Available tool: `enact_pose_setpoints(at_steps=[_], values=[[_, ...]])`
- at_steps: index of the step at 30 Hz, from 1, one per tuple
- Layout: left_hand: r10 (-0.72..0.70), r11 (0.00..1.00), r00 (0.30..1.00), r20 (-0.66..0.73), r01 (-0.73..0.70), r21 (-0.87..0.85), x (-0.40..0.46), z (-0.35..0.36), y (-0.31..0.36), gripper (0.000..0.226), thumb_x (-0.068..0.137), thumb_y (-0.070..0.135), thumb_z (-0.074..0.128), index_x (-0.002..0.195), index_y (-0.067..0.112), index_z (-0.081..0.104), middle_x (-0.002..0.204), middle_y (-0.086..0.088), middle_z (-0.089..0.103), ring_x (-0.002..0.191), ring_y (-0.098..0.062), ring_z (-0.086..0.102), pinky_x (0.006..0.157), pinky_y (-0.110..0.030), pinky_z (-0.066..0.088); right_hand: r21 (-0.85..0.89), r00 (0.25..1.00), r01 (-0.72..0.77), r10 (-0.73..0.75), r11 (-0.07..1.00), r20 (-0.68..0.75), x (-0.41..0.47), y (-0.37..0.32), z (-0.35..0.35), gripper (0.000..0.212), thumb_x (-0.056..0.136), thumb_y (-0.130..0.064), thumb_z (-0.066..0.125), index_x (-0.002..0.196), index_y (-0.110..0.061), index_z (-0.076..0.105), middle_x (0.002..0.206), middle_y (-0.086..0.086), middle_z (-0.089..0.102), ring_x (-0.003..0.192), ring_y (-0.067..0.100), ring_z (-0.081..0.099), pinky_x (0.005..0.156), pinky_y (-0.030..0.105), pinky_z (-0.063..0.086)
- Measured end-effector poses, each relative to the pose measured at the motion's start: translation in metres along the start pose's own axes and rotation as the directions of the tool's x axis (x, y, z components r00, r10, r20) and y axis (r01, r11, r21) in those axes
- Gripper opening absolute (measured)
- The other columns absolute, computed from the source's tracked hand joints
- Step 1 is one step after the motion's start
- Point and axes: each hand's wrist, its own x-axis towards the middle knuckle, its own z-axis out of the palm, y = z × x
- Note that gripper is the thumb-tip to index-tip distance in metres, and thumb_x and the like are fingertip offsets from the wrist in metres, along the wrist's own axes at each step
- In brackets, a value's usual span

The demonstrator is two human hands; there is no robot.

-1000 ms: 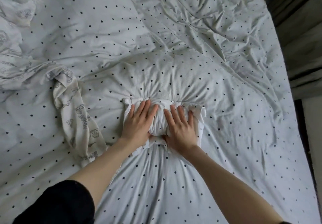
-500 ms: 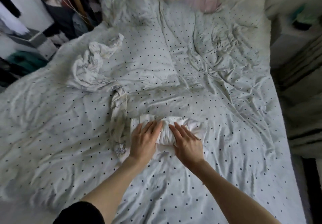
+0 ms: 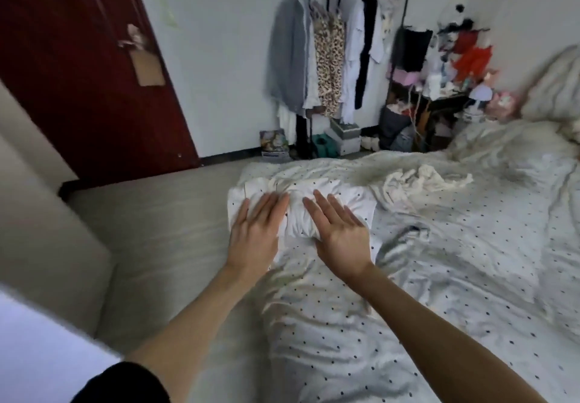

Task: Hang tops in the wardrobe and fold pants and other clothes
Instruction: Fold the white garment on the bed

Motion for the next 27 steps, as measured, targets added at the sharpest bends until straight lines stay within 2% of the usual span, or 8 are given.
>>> enact_pose_setpoints(at_steps=[5, 8, 11, 15, 19, 22, 24, 27], values=[[-0.204, 0.949, 0.972, -0.12, 0.227, 0.221, -0.068, -0.105, -0.091, 0.083, 0.041, -0.006, 0.085, 0.12, 0.002, 0.062, 0.118, -0.013, 0.066, 0.111, -0.028, 0.062, 0.092, -0.053, 0.048, 0.149, 0.954, 0.294, -0.28, 0.944, -0.105, 0.052, -0.138, 0.002, 0.071, 0.054, 0.001, 0.083, 0.121, -0.011, 0.064, 0.125, 0.012, 0.062, 0.111, 0.034, 0.061, 0.078, 0.047, 0.057], [-0.312, 0.872, 0.926, -0.212, 0.368, 0.323, -0.132, -0.174, -0.139, 0.079, 0.047, -0.004, 0.085, 0.121, 0.003, 0.061, 0.12, -0.012, 0.065, 0.112, -0.028, 0.061, 0.092, -0.053, 0.048, 0.248, 0.889, 0.457, -0.43, 0.854, -0.157, 0.061, -0.24, -0.005, 0.075, 0.051, 0.001, 0.085, 0.122, -0.011, 0.063, 0.128, 0.012, 0.06, 0.113, 0.034, 0.06, 0.08, 0.047, 0.056], [-0.376, 0.793, 0.881, -0.288, 0.466, 0.393, -0.188, -0.231, -0.169, 0.072, 0.056, 0.003, 0.086, 0.124, 0.003, 0.06, 0.122, -0.011, 0.064, 0.115, -0.028, 0.059, 0.096, -0.052, 0.046, 0.325, 0.832, 0.554, -0.499, 0.767, -0.242, 0.06, -0.324, -0.013, 0.071, 0.055, 0.005, 0.08, 0.122, -0.01, 0.063, 0.128, 0.012, 0.06, 0.114, 0.035, 0.059, 0.081, 0.048, 0.055], [-0.448, 0.669, 0.807, -0.385, 0.588, 0.454, -0.271, -0.304, -0.197, 0.073, 0.058, 0.003, 0.086, 0.126, 0.003, 0.058, 0.125, -0.012, 0.061, 0.119, -0.029, 0.056, 0.1, -0.052, 0.043, 0.397, 0.744, 0.668, -0.574, 0.63, -0.341, 0.039, -0.436, -0.026, 0.069, 0.058, 0.011, 0.073, 0.123, -0.01, 0.062, 0.129, 0.013, 0.059, 0.116, 0.035, 0.058, 0.083, 0.049, 0.054], [-0.49, 0.535, 0.742, -0.457, 0.67, 0.514, -0.337, -0.368, -0.222, 0.075, 0.058, -0.006, 0.078, 0.13, 0.004, 0.055, 0.13, -0.013, 0.058, 0.123, -0.031, 0.052, 0.104, -0.052, 0.038, 0.441, 0.664, 0.746, -0.606, 0.498, -0.438, 0.026, -0.536, -0.041, 0.068, 0.056, 0.01, 0.074, 0.121, -0.009, 0.064, 0.127, 0.014, 0.06, 0.113, 0.036, 0.06, 0.081, 0.048, 0.054], [-0.553, 0.41, 0.648, -0.524, 0.759, 0.506, -0.373, -0.402, -0.234, 0.08, 0.058, -0.012, 0.073, 0.133, 0.006, 0.051, 0.132, -0.012, 0.056, 0.127, -0.03, 0.048, 0.107, -0.051, 0.035, 0.409, 0.568, 0.821, -0.635, 0.398, -0.523, 0.025, -0.598, -0.052, 0.065, 0.055, 0.01, 0.074, 0.117, -0.009, 0.066, 0.124, 0.013, 0.063, 0.11, 0.034, 0.062, 0.08, 0.044, 0.055], [-0.551, 0.341, 0.604, -0.575, 0.793, 0.505, -0.393, -0.426, -0.244, 0.081, 0.054, -0.017, 0.069, 0.131, 0.005, 0.053, 0.13, -0.014, 0.058, 0.125, -0.031, 0.051, 0.105, -0.053, 0.037, 0.407, 0.516, 0.852, -0.651, 0.328, -0.556, 0.025, -0.637, -0.058, 0.066, 0.054, 0.01, 0.074, 0.116, -0.01, 0.067, 0.123, 0.012, 0.063, 0.108, 0.033, 0.063, 0.079, 0.044, 0.056], [-0.515, 0.248, 0.581, -0.63, 0.805, 0.539, -0.41, -0.468, -0.265, 0.081, 0.052, -0.019, 0.067, 0.129, 0.004, 0.055, 0.127, -0.014, 0.059, 0.122, -0.032, 0.053, 0.102, -0.054, 0.039, 0.444, 0.481, 0.866, -0.631, 0.232, -0.609, 0.036, -0.694, -0.072, 0.065, 0.056, 0.01, 0.074, 0.118, -0.01, 0.066, 0.125, 0.012, 0.062, 0.11, 0.034, 0.062, 0.082, 0.045, 0.055]])
